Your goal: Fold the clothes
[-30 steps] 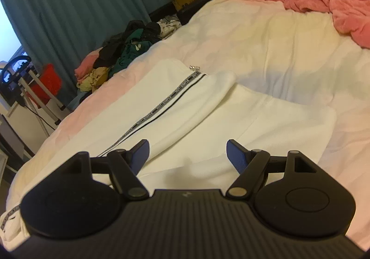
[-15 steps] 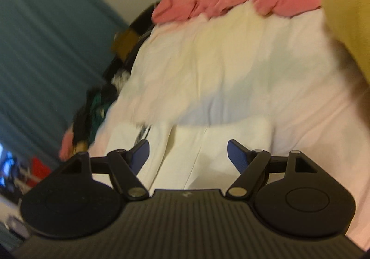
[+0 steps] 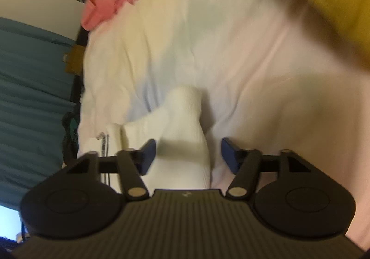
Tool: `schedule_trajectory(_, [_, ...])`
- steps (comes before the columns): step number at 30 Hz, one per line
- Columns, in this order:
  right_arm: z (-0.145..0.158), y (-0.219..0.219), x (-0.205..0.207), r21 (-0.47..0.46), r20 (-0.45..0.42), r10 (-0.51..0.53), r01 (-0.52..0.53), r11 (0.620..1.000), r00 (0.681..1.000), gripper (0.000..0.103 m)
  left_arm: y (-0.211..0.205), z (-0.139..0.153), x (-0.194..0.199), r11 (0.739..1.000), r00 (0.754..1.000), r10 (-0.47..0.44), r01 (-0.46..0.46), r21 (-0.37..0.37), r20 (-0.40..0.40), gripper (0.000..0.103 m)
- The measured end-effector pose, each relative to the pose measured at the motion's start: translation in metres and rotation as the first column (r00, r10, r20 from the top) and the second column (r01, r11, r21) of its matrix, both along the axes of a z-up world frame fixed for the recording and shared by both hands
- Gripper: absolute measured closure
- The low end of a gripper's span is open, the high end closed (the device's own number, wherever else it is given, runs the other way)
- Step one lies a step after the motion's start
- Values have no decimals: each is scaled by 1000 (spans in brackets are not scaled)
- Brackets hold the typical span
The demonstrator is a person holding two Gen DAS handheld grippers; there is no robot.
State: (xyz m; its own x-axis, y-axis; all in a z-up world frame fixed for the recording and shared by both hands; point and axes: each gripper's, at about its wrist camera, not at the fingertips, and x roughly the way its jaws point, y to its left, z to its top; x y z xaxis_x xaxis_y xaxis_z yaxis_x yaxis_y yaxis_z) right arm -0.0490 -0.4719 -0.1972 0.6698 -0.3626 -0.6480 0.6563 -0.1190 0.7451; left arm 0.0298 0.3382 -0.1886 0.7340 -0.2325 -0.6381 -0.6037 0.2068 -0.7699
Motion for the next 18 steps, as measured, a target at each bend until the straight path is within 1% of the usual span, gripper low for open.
schedule_trajectory(1, [-5, -2, 6, 14, 18, 15, -15, 1000, 1000, 68, 1, -2, 1, 1000, 1000, 7, -7, -9, 0, 72])
schedule_trajectory(2, [-4, -1, 11, 0, 14, 30, -30, 1000, 999, 84, 4, -4, 1, 1000, 1000, 15, -15, -21, 0, 74])
schedule_trajectory(3, [0, 0, 15, -34, 3, 45, -45, 998, 999, 91, 6, -6, 1, 999, 1000, 22, -22, -31, 1, 79])
schedule_trajectory(4, [6, 2, 16, -71, 8, 51, -50, 996, 999, 92, 7, -8, 0, 999, 1000, 29, -29, -42, 2, 81])
schedule_trajectory(6, [20, 7, 11, -143, 59, 34, -25, 989, 998, 95, 10, -11, -4, 997, 999, 54, -53, -61, 10, 84])
schedule_trajectory(8, [32, 11, 6, -198, 91, 35, -17, 980, 995, 95, 6, -7, -8, 997, 998, 62, -61, -55, 29, 85])
schedule_trajectory(11, [44, 13, -1, -221, 101, 40, -17, 975, 994, 95, 3, 5, -16, 997, 993, 62, -57, -50, 96, 88])
schedule_trajectory(12, [48, 14, -3, -228, 103, 42, -17, 973, 994, 95, 2, 11, -20, 998, 990, 58, -54, -37, 128, 88])
schedule_trajectory(14, [56, 14, -7, -242, 107, 53, -26, 970, 993, 95, -2, 27, -24, 999, 983, 29, -33, 17, 180, 89])
schedule_trajectory(16, [67, 11, -3, -274, 96, 79, -50, 960, 992, 95, -5, 41, -25, 998, 978, 3, -16, 63, 210, 89])
schedule_trajectory(18, [79, 6, 4, -301, 87, 102, -72, 951, 991, 95, -6, 52, -19, 997, 974, -11, -6, 78, 226, 90])
